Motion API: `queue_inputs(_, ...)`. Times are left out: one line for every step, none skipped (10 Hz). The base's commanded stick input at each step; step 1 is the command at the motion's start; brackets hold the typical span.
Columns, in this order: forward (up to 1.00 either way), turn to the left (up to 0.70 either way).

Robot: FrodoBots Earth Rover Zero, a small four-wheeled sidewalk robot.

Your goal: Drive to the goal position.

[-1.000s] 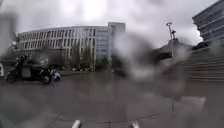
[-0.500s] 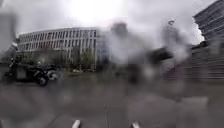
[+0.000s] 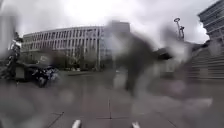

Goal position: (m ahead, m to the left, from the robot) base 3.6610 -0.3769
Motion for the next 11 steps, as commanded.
queue_inputs(0.70, 0.00)
queue_inputs(0.70, 0.00)
queue_inputs(0.70, 0.00)
queue_inputs(0.70, 0.00)
queue_inputs(0.70, 0.00)
queue_inputs(0.70, 0.00)
queue_inputs(0.70, 0.00)
queue_inputs(0.70, -0.01)
queue_inputs(0.70, -0.02)
queue_inputs(0.70, -0.03)
queue_inputs(0.70, -0.01)
